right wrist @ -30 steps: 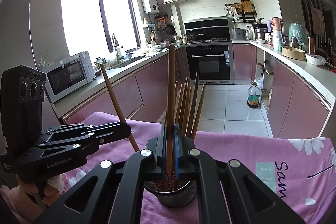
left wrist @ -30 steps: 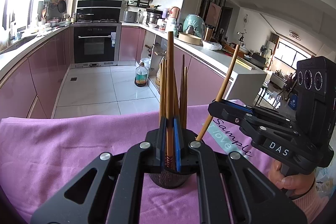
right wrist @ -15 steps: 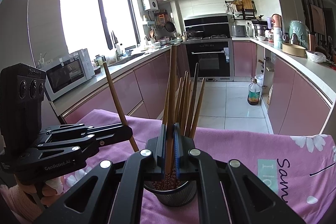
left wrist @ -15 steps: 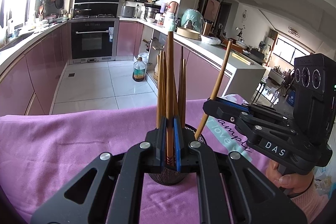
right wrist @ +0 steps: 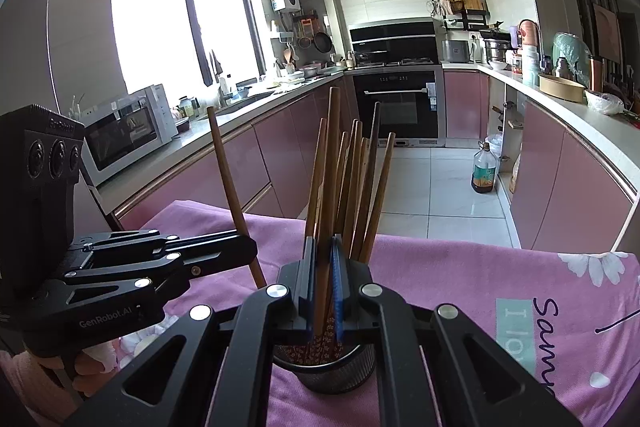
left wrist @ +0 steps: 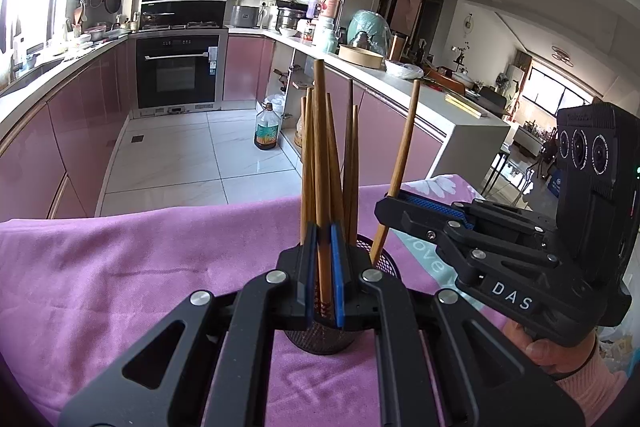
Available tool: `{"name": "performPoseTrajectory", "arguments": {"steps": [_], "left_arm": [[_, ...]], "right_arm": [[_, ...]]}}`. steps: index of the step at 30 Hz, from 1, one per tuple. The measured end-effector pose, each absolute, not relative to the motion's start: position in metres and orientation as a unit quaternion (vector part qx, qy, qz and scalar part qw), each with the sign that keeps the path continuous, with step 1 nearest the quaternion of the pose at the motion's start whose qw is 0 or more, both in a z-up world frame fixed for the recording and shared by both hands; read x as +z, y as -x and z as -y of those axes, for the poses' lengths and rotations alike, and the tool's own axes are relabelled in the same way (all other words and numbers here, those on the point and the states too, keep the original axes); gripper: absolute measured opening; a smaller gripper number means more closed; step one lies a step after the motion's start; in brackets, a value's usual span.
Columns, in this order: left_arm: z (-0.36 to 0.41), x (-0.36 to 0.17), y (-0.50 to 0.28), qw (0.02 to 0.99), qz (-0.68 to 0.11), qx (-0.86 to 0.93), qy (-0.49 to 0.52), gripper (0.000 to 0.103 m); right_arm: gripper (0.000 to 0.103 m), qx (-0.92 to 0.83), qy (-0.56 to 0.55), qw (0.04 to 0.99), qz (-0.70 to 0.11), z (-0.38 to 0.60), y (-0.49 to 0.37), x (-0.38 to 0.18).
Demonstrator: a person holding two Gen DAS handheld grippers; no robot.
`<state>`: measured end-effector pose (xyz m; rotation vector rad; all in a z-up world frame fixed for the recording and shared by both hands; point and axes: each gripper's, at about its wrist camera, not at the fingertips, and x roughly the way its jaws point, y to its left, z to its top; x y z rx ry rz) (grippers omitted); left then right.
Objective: Organize utensils
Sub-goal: 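Lower the left tool's chopstick into the cup while the right tool lowers its own, then open the left tool to drop its chopstick while the right tool releases its own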
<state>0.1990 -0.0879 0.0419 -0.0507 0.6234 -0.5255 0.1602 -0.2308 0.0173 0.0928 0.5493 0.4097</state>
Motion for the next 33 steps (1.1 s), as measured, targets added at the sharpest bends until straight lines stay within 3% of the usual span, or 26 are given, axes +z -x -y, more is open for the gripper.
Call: {"name": "performPoseTrajectory", "arguments": {"steps": [23, 26, 30, 32, 33], "left_arm": [[0.099, 0.018, -0.228, 0.918, -0.318, -0.235, 0.008, 0.009], [0.1, 0.014, -0.23, 0.918, -0.322, -0.232, 0.009, 0.021], [0.098, 0.008, -0.228, 0.919, -0.318, -0.233, 0.007, 0.028], [0.095, 0.005, -0.223, 0.921, -0.314, -0.23, 0.006, 0.033], [0.093, 0.004, -0.221, 0.923, -0.31, -0.227, 0.006, 0.034]], "right_arm": [[0.007, 0.197, -0.064, 0.935, -0.288, 0.236, -0.18, 0.007], [0.007, 0.196, -0.068, 0.934, -0.291, 0.237, -0.181, 0.006], [0.009, 0.196, -0.069, 0.934, -0.292, 0.238, -0.18, 0.005], [0.023, 0.194, -0.068, 0.935, -0.29, 0.239, -0.177, 0.004], [0.023, 0.192, -0.069, 0.935, -0.29, 0.24, -0.175, 0.004]]}}
